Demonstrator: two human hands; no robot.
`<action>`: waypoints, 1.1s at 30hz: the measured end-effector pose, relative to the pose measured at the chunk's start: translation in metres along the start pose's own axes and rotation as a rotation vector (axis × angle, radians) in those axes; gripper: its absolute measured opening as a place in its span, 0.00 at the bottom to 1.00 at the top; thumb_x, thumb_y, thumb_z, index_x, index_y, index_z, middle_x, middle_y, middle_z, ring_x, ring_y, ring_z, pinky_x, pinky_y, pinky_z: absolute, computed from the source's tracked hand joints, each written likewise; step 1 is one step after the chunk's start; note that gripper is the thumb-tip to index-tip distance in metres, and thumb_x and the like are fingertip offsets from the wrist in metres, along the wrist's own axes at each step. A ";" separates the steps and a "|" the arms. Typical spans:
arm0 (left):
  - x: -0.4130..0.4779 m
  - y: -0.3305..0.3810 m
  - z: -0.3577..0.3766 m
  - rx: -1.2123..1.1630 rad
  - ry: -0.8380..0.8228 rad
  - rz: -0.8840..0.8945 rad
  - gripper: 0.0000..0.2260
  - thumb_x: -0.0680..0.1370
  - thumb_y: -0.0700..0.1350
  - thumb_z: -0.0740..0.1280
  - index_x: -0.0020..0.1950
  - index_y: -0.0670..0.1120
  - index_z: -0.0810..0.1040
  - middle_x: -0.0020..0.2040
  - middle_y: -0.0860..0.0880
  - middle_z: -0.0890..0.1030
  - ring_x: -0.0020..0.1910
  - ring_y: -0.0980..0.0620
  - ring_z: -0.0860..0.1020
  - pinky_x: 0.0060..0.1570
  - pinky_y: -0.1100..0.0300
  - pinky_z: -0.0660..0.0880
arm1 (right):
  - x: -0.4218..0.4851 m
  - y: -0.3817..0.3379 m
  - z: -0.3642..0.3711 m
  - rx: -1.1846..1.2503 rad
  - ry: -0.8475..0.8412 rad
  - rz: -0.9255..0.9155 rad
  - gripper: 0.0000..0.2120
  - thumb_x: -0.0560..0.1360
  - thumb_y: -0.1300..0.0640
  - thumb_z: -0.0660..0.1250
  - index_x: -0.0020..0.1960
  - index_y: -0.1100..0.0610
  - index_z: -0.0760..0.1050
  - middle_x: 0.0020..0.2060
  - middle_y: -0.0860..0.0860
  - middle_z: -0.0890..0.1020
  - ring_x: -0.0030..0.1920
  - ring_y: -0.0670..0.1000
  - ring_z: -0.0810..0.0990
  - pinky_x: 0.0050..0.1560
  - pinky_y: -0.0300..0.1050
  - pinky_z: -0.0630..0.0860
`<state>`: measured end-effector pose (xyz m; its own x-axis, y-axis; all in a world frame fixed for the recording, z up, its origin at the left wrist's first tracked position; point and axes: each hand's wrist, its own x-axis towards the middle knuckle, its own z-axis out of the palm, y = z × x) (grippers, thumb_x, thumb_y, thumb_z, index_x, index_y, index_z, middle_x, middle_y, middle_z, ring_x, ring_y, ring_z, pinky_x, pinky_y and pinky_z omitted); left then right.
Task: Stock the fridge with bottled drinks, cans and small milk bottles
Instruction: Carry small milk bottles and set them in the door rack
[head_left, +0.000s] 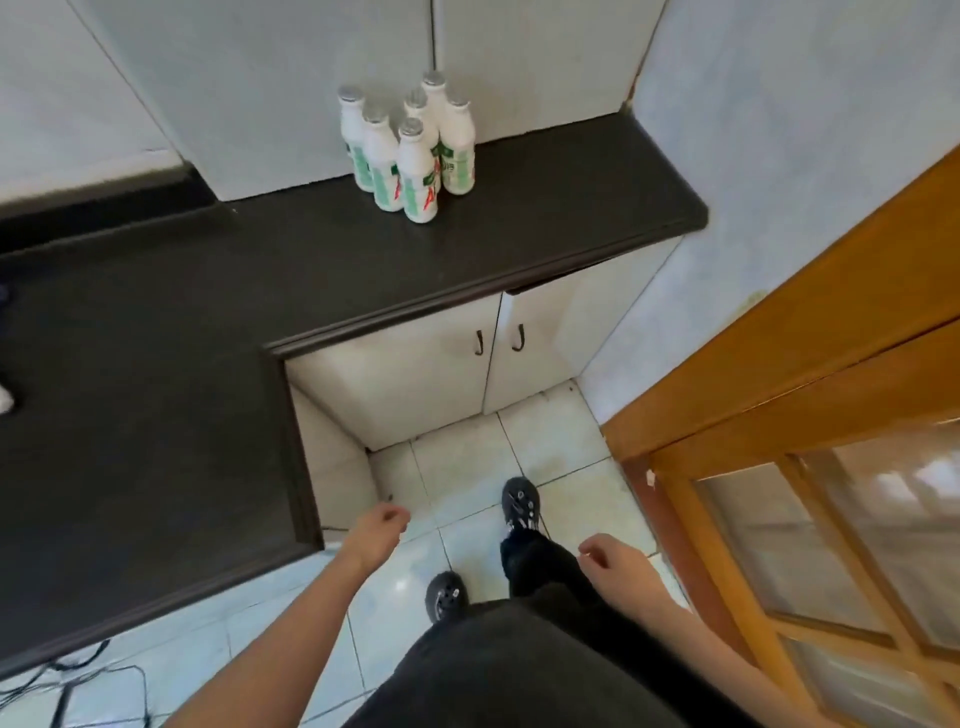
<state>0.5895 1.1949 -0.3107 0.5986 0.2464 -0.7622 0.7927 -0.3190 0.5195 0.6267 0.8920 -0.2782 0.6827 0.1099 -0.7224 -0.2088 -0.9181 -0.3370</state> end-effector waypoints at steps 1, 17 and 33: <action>0.009 0.004 0.000 0.063 -0.027 -0.003 0.06 0.80 0.43 0.60 0.46 0.43 0.75 0.45 0.43 0.76 0.47 0.44 0.75 0.47 0.55 0.69 | 0.010 -0.002 -0.002 -0.007 -0.021 0.004 0.11 0.78 0.52 0.59 0.59 0.52 0.75 0.55 0.48 0.80 0.55 0.49 0.77 0.56 0.40 0.72; 0.084 0.227 -0.092 -0.165 0.588 0.308 0.07 0.79 0.47 0.63 0.56 0.52 0.77 0.48 0.59 0.79 0.48 0.62 0.77 0.51 0.63 0.74 | 0.219 -0.228 -0.237 0.208 0.327 -0.593 0.09 0.78 0.57 0.63 0.57 0.49 0.74 0.47 0.40 0.77 0.48 0.37 0.76 0.43 0.27 0.69; 0.136 0.343 -0.154 -0.062 0.753 0.645 0.23 0.77 0.56 0.62 0.70 0.51 0.65 0.63 0.55 0.73 0.59 0.63 0.71 0.54 0.66 0.70 | 0.268 -0.363 -0.284 0.242 0.552 -0.752 0.21 0.75 0.54 0.66 0.67 0.56 0.68 0.61 0.49 0.74 0.61 0.44 0.72 0.58 0.36 0.68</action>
<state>0.9605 1.2596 -0.1763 0.8173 0.5663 0.1060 0.2816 -0.5531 0.7841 1.0840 1.1465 -0.1781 0.9173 0.3860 0.0980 0.3208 -0.5704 -0.7561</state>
